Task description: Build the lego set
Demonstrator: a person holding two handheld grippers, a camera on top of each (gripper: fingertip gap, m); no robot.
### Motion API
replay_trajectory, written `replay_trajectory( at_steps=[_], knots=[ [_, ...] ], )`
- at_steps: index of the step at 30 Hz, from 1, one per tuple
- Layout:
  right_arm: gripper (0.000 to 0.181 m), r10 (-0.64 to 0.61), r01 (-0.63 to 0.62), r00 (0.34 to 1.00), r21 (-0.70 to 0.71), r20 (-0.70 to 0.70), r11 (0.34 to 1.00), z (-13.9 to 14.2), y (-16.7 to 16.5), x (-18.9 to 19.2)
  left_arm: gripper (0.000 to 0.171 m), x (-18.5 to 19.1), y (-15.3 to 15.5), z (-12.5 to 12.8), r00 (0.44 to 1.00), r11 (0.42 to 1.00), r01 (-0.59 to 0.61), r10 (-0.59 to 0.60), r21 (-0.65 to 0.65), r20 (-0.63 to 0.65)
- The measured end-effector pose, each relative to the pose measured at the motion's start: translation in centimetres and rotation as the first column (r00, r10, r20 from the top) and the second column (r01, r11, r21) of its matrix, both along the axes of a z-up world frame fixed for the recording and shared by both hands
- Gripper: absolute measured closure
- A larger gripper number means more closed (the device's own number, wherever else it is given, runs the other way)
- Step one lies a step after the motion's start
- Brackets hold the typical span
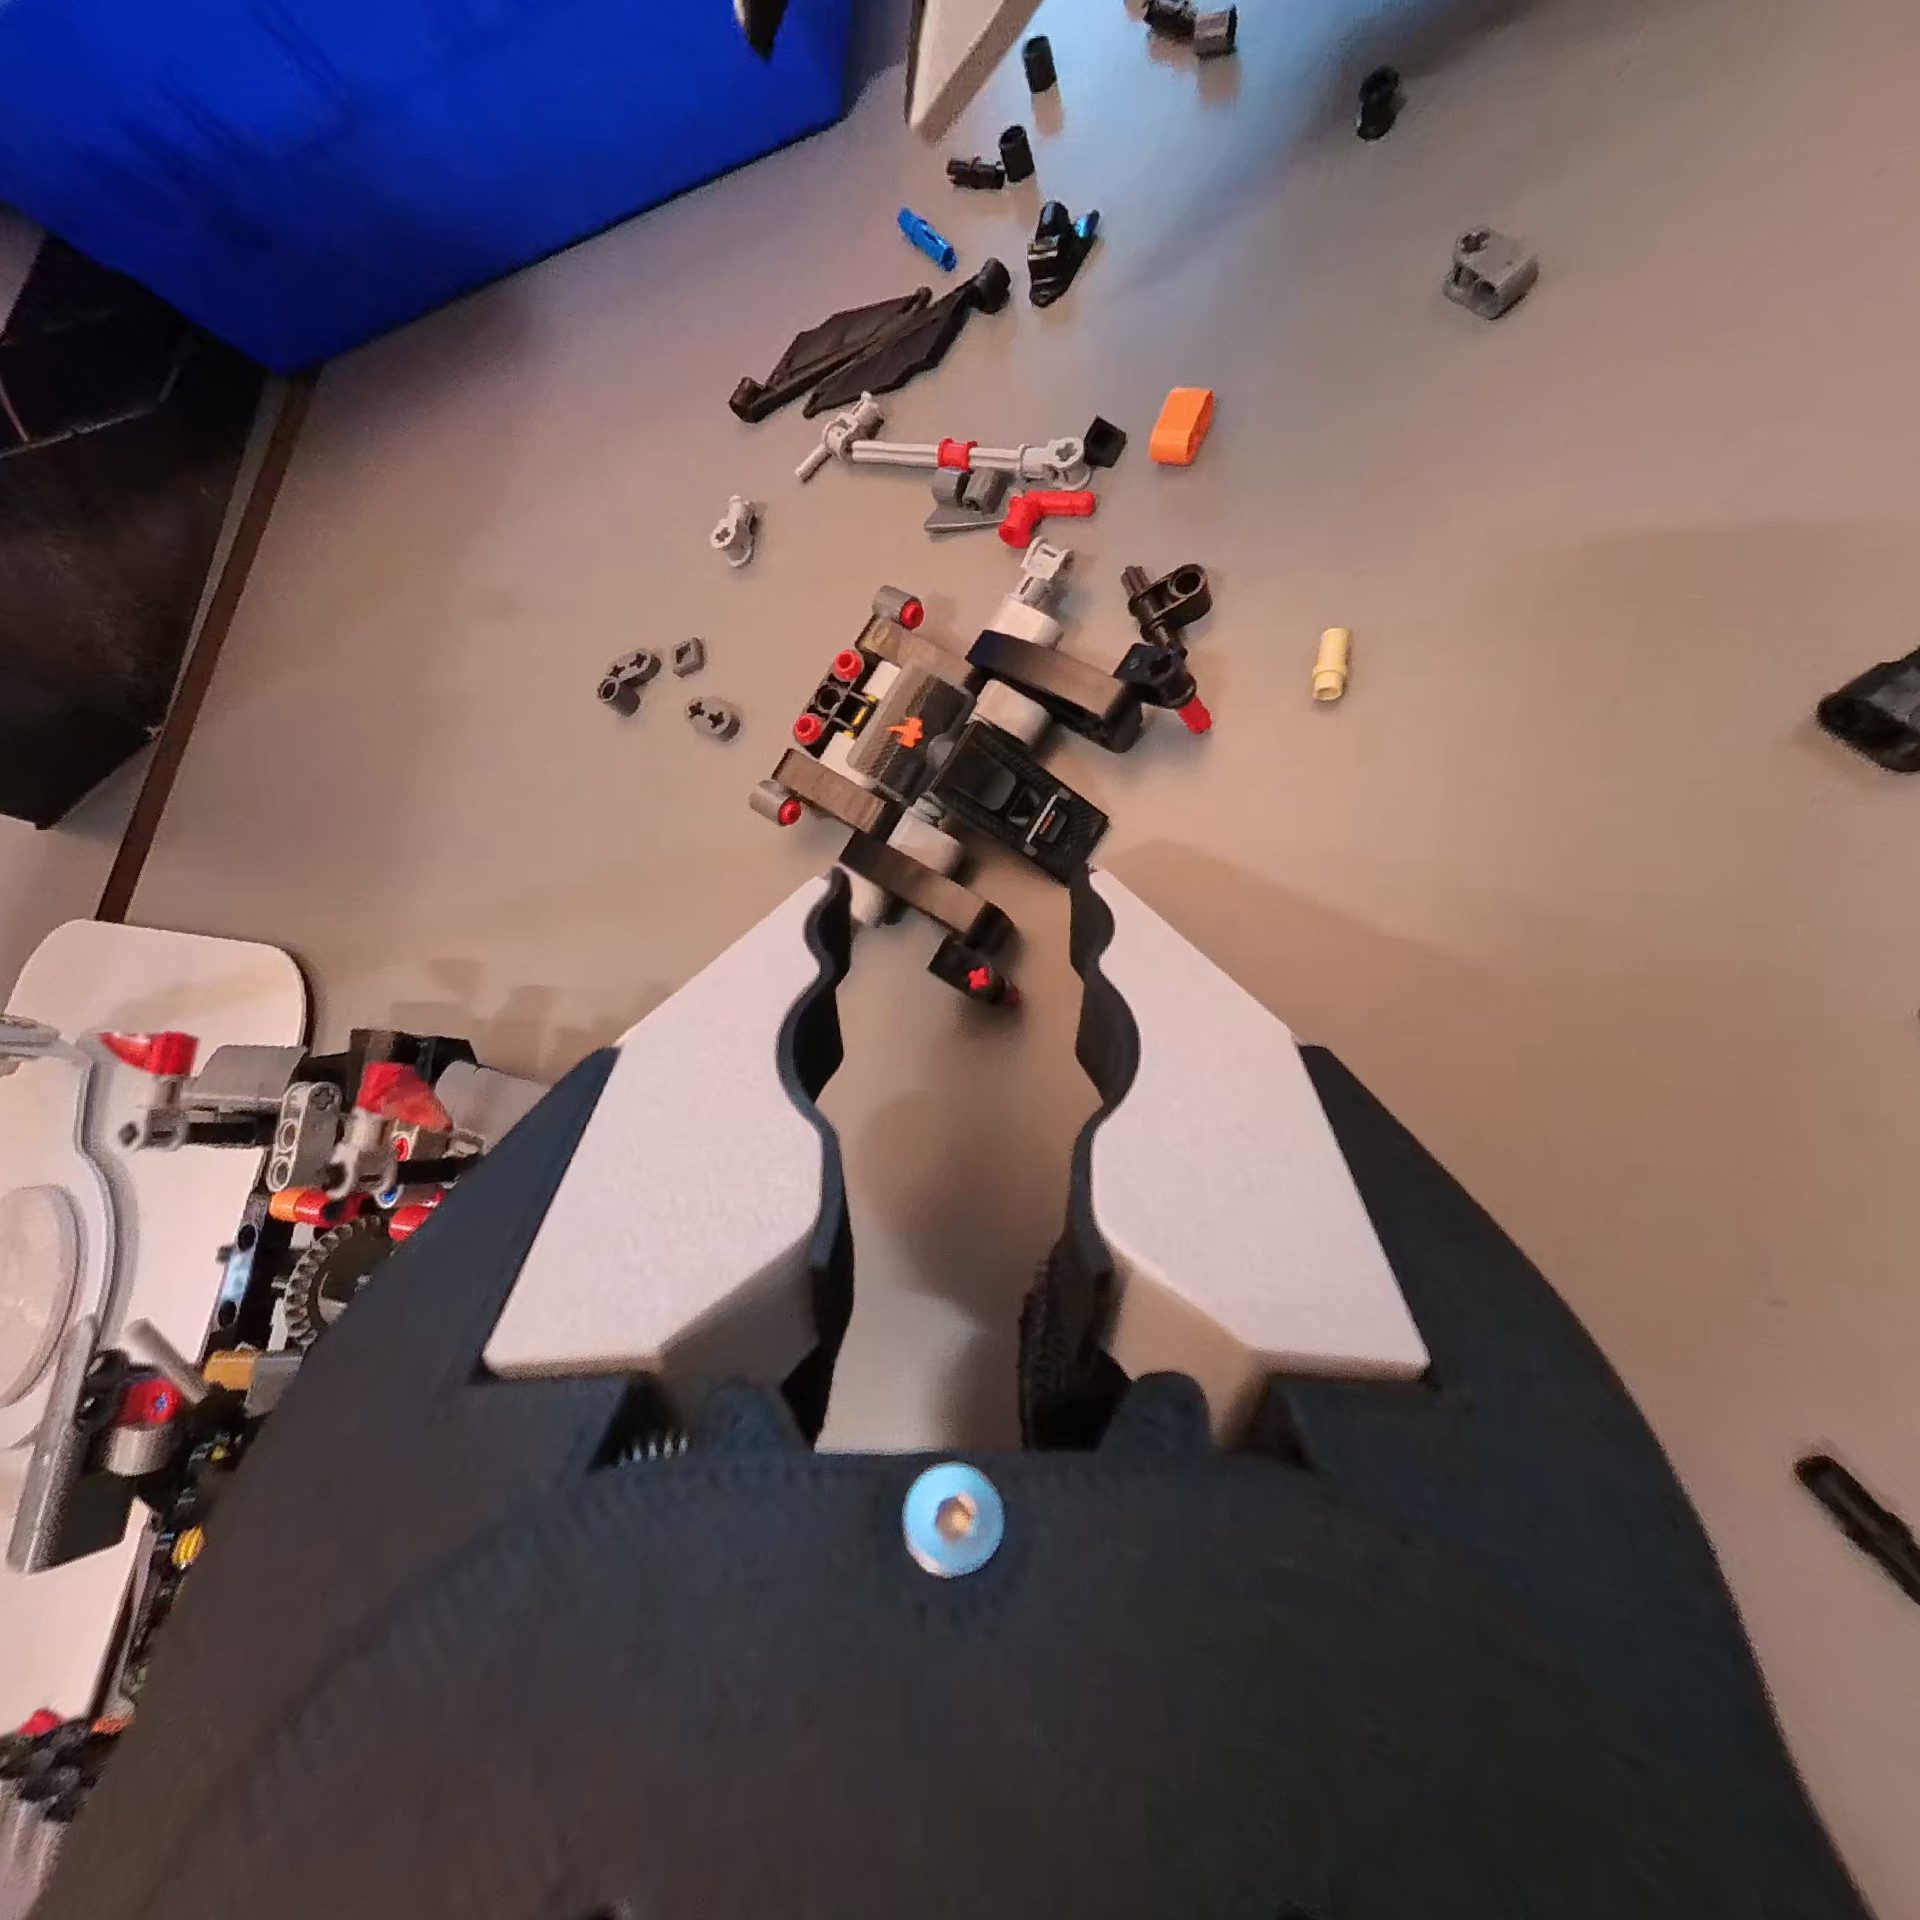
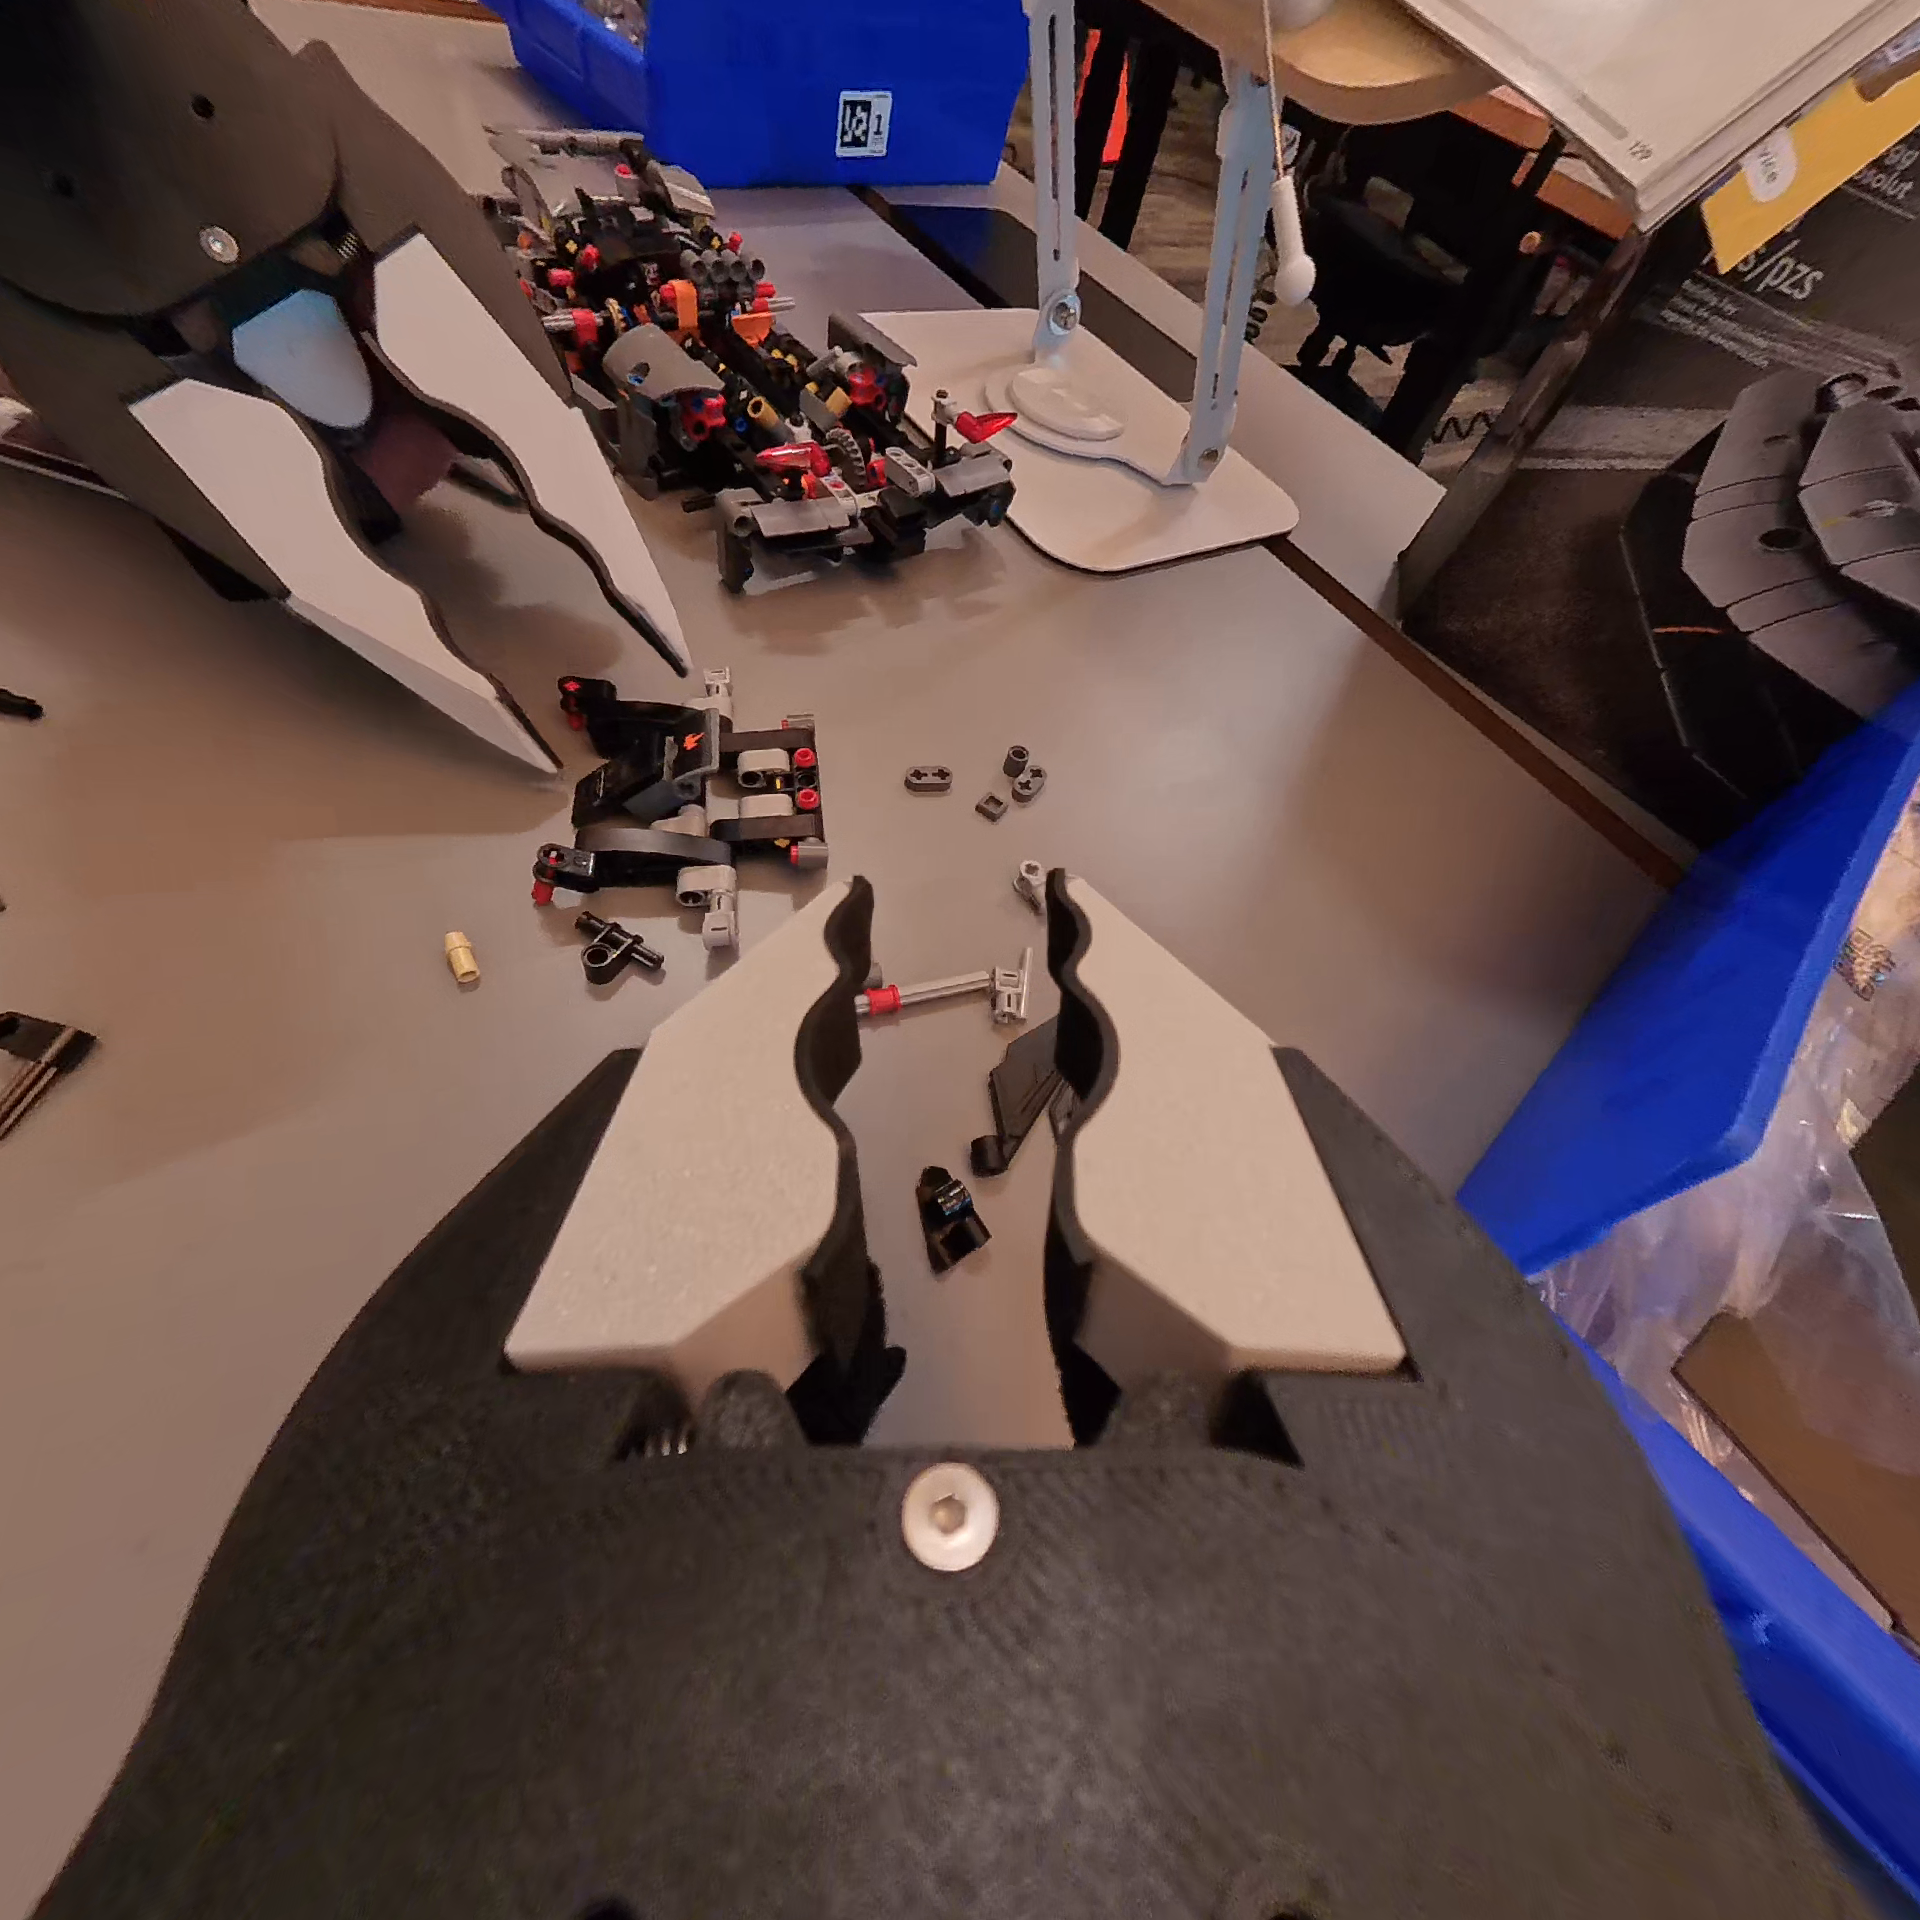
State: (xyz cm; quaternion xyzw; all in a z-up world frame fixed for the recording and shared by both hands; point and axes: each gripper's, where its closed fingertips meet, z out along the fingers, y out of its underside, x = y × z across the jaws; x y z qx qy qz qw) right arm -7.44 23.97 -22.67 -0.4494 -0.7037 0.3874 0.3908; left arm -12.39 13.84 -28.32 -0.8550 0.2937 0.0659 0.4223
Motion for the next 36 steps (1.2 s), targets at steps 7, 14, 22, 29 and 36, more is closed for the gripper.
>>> replay_trajectory(
  at_steps=[7,14,22,29,36],
  knots=[
    [0.148,-0.018,0.018,1.0,-0.009,0.002,1.0,-0.2,0.4,0.0,0.131,-0.1,0.0,0.7,1.0,1.0,-0.006,0.006,0.025,0.012],
    [0.147,-0.012,0.012,1.0,-0.008,0.005,1.0,-0.3,0.3,0.0,0.132,0.1,0.2,0.4,1.0,1.0,-0.002,0.003,0.022,-0.003],
    [0.146,-0.014,0.014,1.0,-0.014,0.005,1.0,-0.2,0.6,0.0,0.132,-0.2,0.2,-0.2,1.0,1.0,-0.005,0.005,0.003,0.002],
    [0.146,-0.01,0.01,1.0,-0.01,0.015,1.0,-0.5,0.6,0.0,0.14,0.0,0.0,-0.6,1.0,1.0,0.007,-0.007,-0.024,-0.003],
    [0.146,-0.007,0.007,1.0,-0.012,0.021,1.0,-0.6,0.6,-0.1,0.154,0.0,-0.3,-0.9,1.0,0.999,0.021,-0.021,-0.045,-0.003]
  ],
)
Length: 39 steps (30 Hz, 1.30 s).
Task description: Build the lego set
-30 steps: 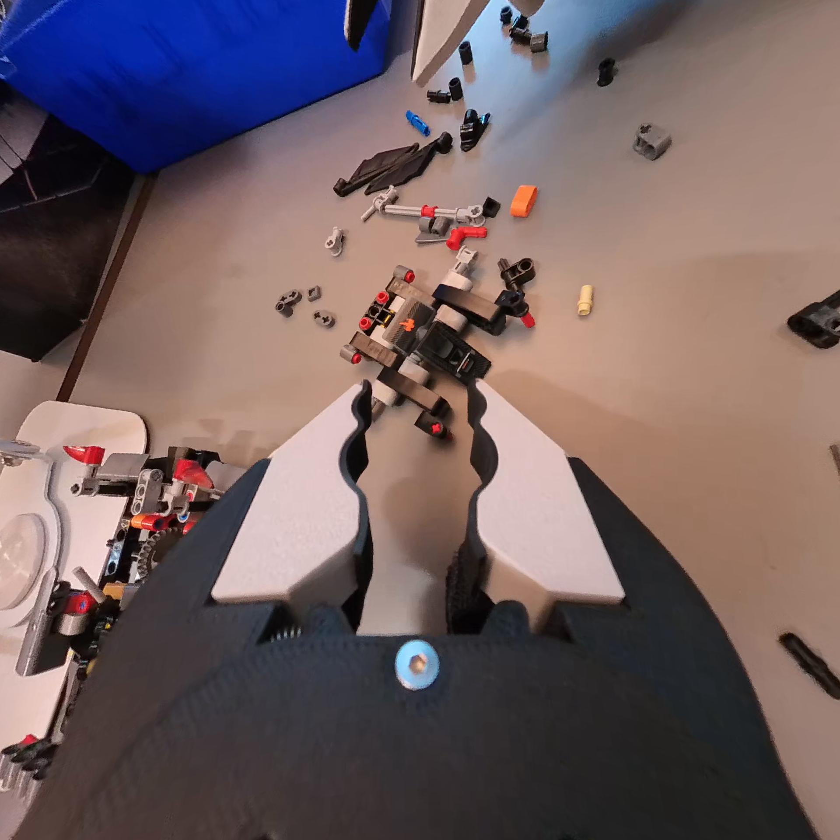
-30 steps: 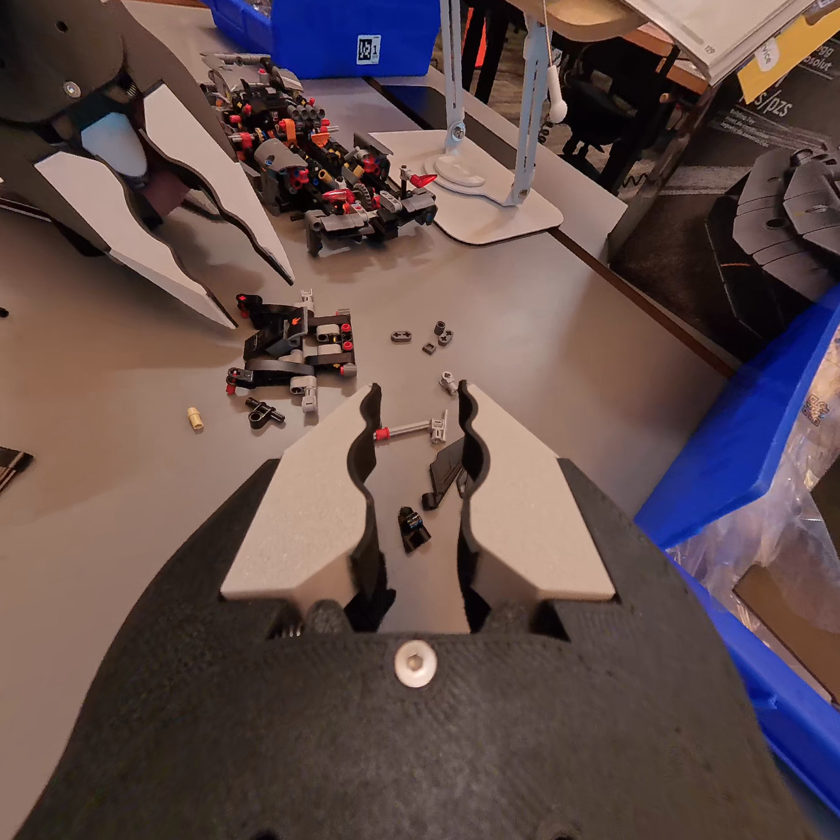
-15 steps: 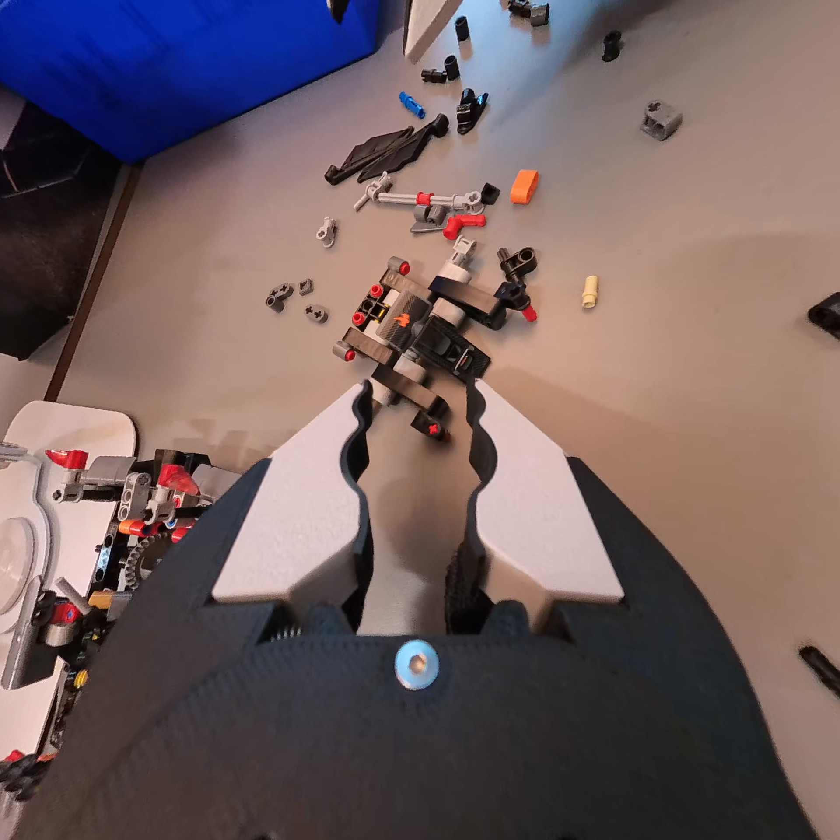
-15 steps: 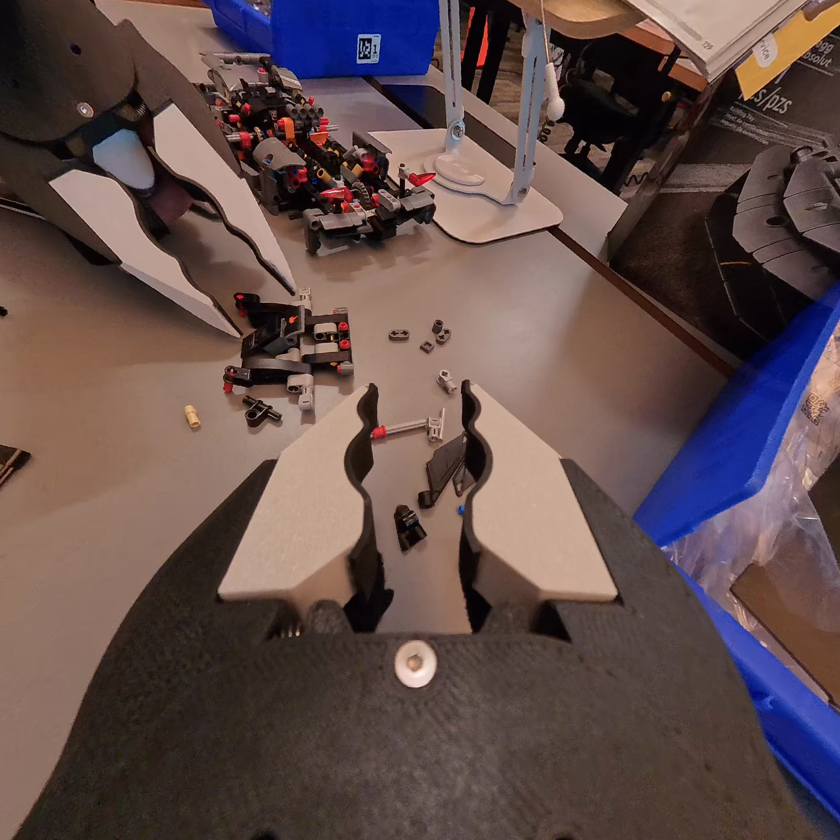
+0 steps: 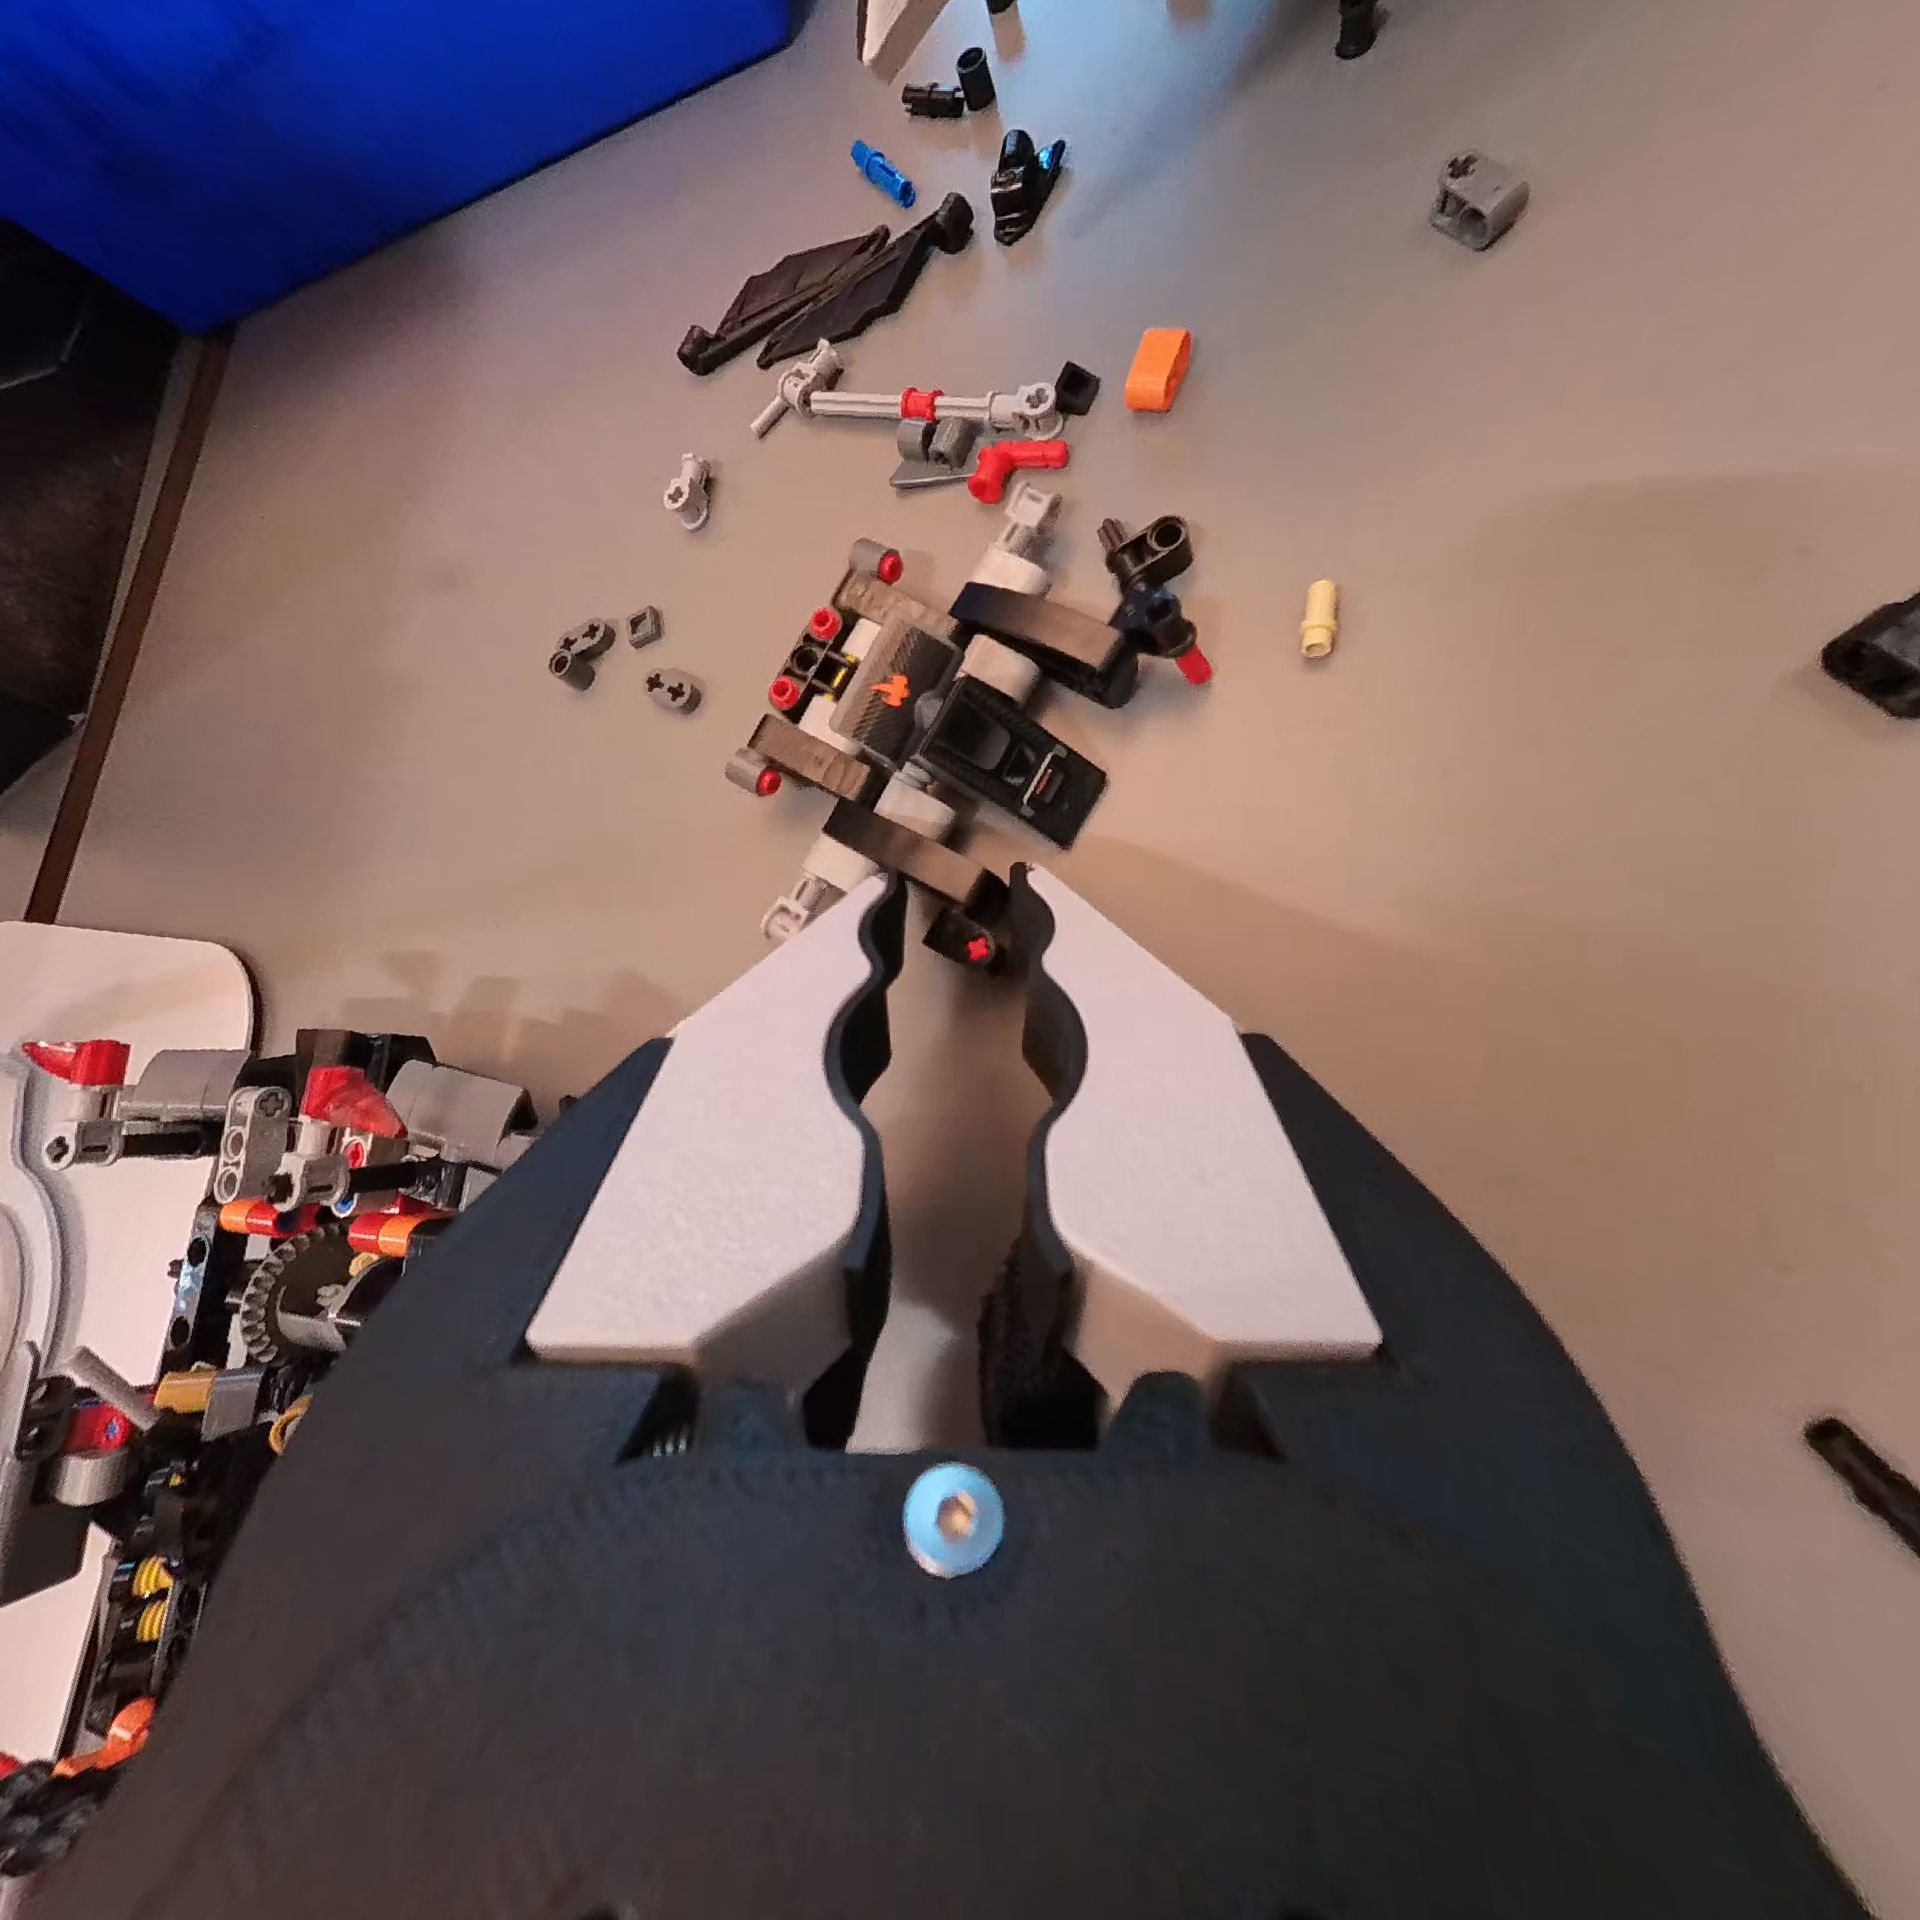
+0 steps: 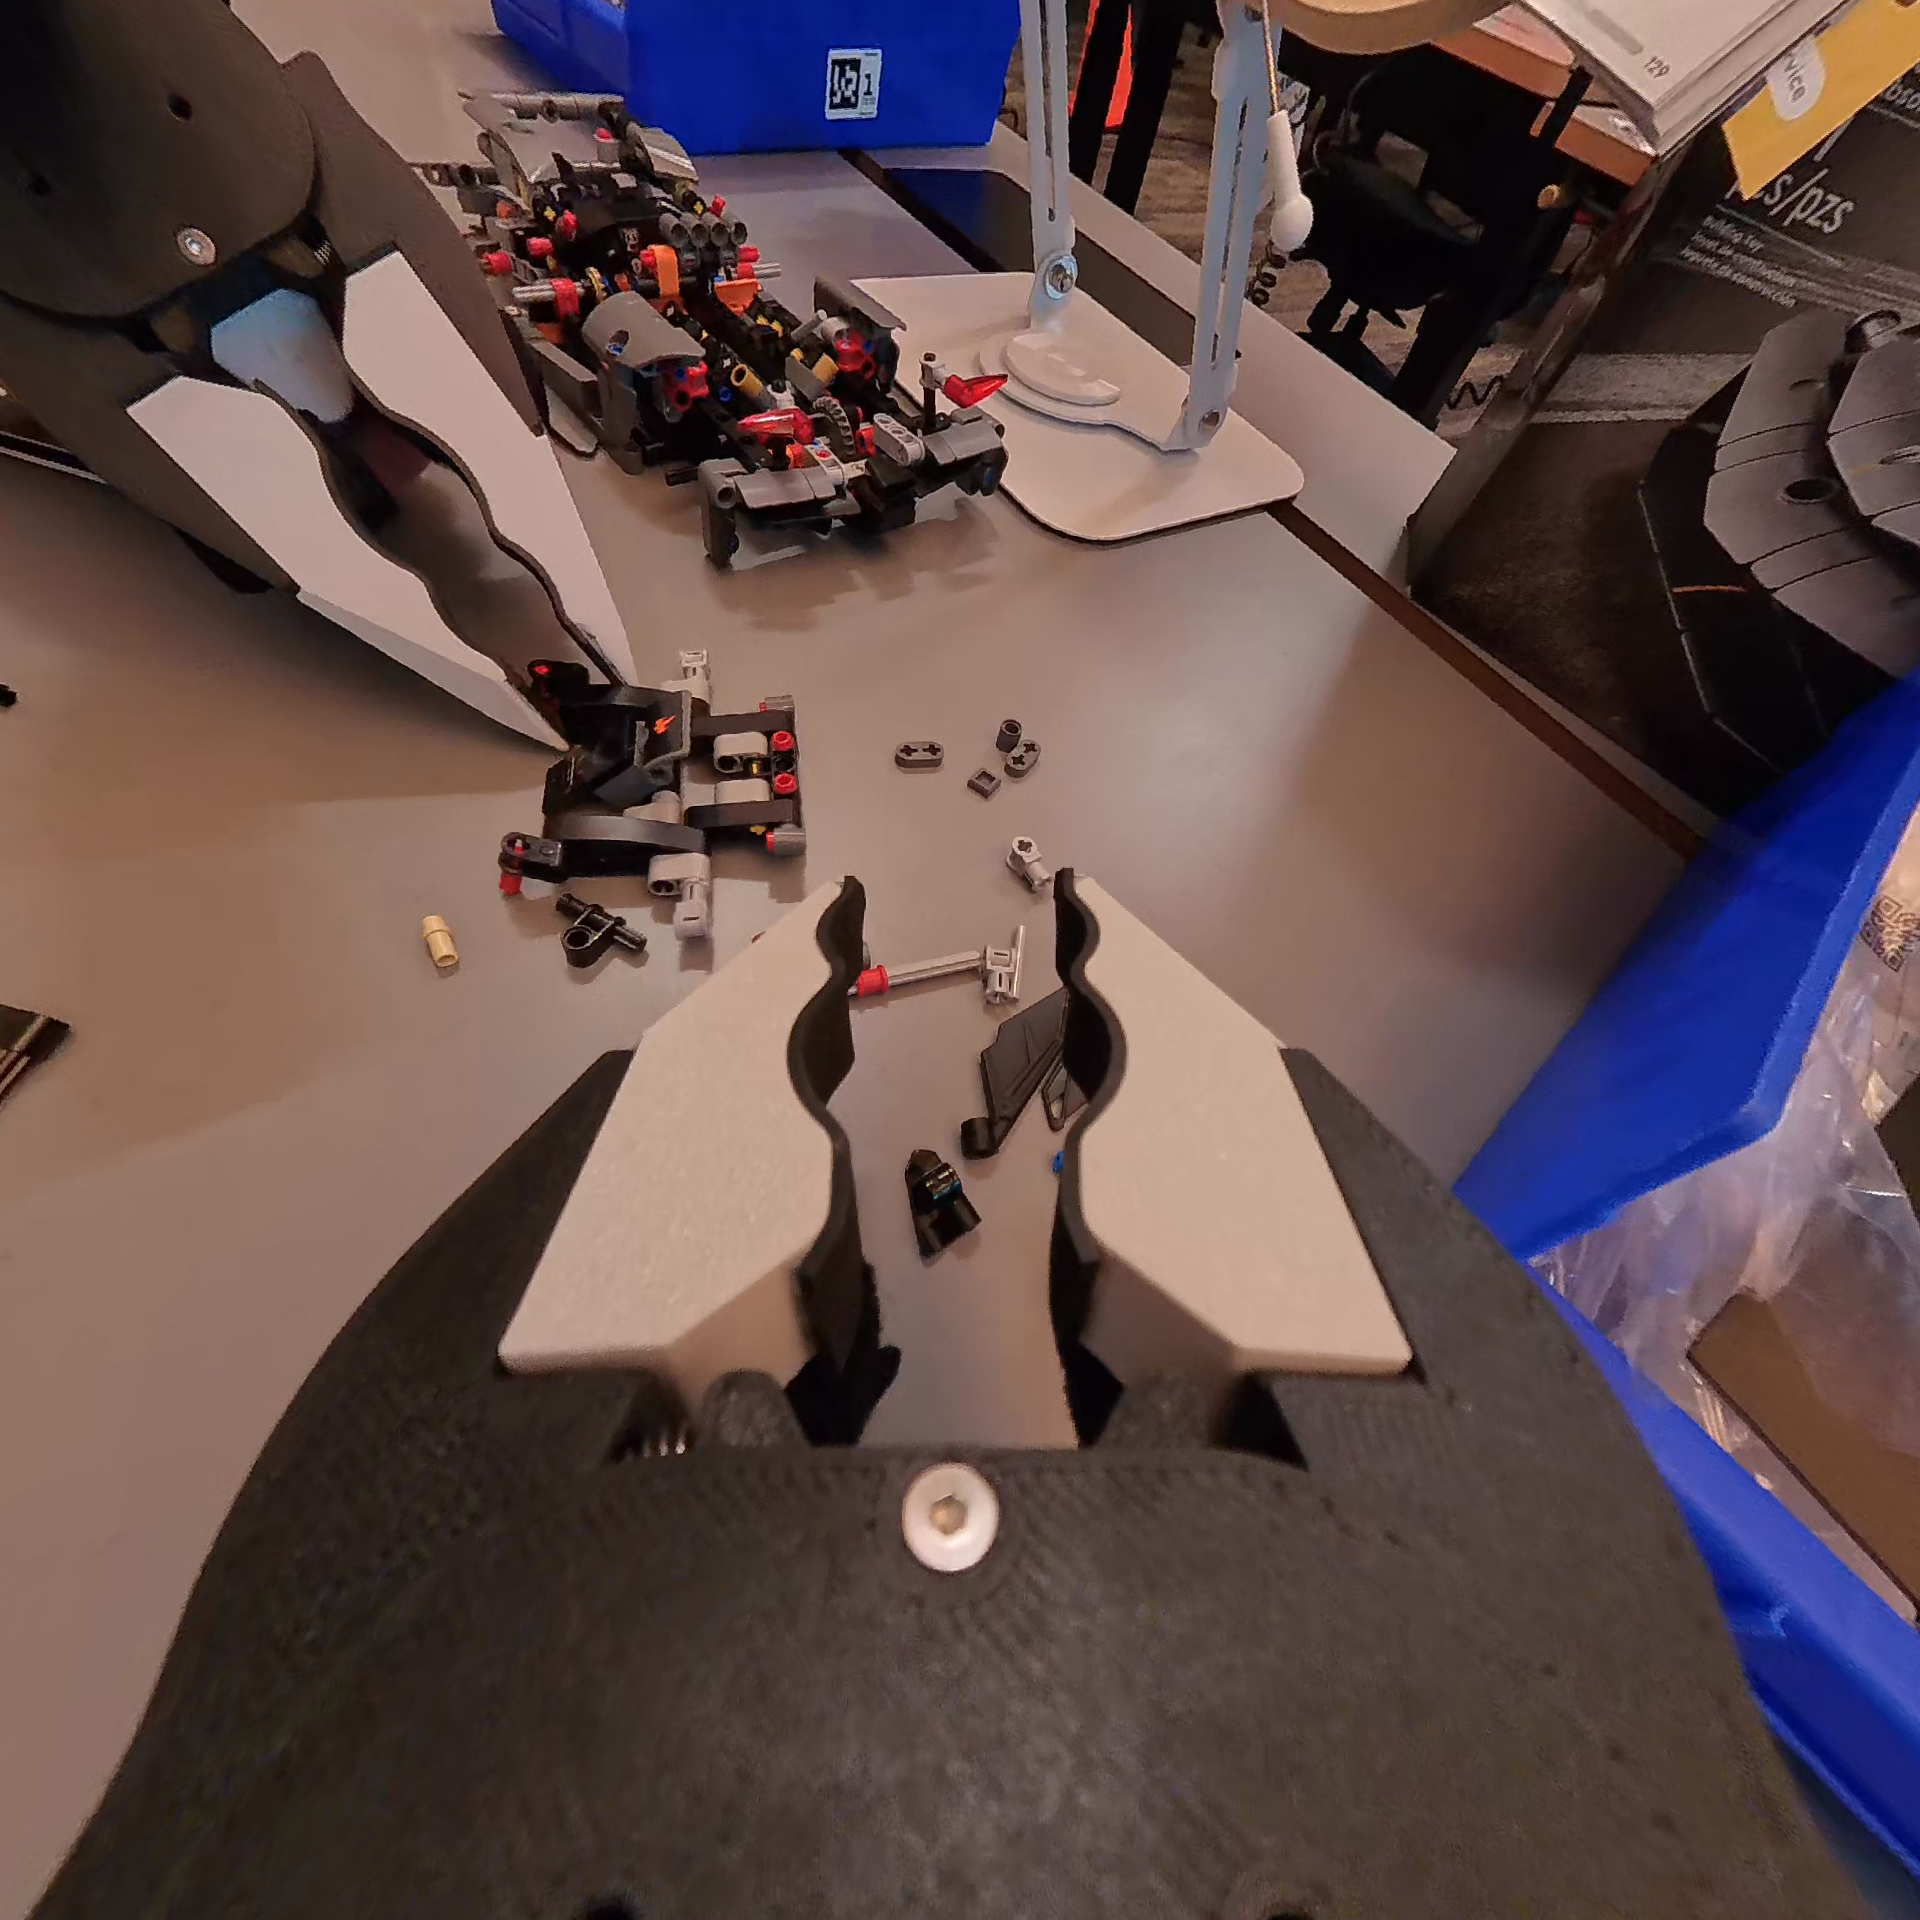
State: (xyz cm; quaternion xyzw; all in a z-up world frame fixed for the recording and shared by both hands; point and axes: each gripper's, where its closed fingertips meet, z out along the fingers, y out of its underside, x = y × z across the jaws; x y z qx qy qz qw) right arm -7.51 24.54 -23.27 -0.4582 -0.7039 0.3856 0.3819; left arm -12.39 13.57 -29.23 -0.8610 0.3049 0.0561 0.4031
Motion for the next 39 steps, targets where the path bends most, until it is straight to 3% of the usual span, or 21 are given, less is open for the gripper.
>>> replay_trajectory(
  at_steps=[5,11,22,39],
  knots=[
    [0.146,0.004,-0.004,1.0,0.0,0.007,1.0,-0.1,0.0,0.0,0.156,0.3,-0.4,-0.1,0.999,0.999,0.036,-0.036,-0.01,0.003],
    [0.146,0.007,-0.007,1.0,0.001,0.005,1.0,-0.1,-0.1,0.0,0.157,1.9,-1.8,-0.1,0.984,0.984,0.173,-0.172,-0.03,0.033],
    [0.146,0.007,-0.007,1.0,0.0,0.008,1.0,-0.1,0.0,0.0,0.135,0.8,-2.3,0.3,0.987,0.987,0.156,-0.154,-0.043,0.045],
    [0.146,0.008,-0.008,1.0,0.005,0.008,1.0,0.0,0.0,0.1,0.141,0.8,-2.6,0.0,0.987,0.985,0.156,-0.152,-0.071,0.057]
  ],
)
